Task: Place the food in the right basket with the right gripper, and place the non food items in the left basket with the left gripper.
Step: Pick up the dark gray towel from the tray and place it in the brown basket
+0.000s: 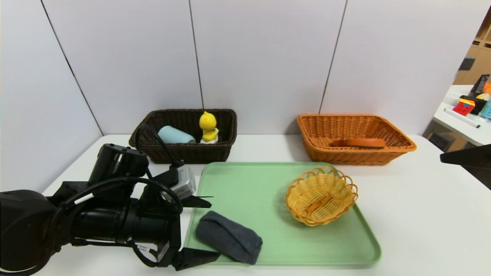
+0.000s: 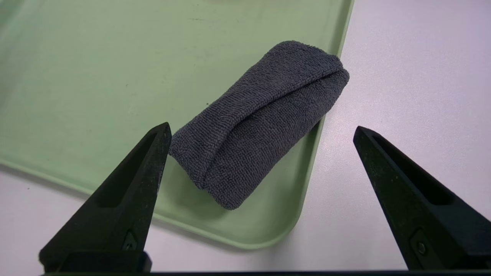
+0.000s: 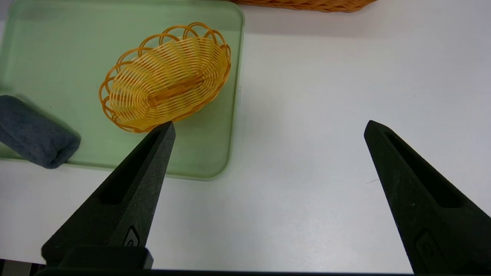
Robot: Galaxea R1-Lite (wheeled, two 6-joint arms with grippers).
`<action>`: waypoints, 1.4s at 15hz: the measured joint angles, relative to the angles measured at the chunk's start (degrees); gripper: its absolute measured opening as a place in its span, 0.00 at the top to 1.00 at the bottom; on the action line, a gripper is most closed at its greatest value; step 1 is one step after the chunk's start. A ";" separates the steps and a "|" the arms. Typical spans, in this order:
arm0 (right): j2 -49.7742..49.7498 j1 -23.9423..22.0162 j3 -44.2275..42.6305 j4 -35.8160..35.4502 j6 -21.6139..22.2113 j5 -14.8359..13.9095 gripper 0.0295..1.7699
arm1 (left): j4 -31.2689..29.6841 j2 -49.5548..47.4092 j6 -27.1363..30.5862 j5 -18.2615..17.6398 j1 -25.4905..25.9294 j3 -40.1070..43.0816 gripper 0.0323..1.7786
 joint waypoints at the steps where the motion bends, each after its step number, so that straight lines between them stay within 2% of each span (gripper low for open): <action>1: 0.01 0.04 -0.11 -0.02 0.01 0.09 0.04 | 0.00 0.57 0.09 0.04 -0.05 -0.09 0.05; 20: -0.83 0.26 0.26 0.05 0.17 0.41 0.04 | -0.69 8.57 0.41 2.76 -1.90 -2.45 0.05; 21: -0.79 0.26 0.26 -0.02 0.20 0.41 0.04 | -0.94 8.72 0.40 2.76 -1.85 -2.45 0.13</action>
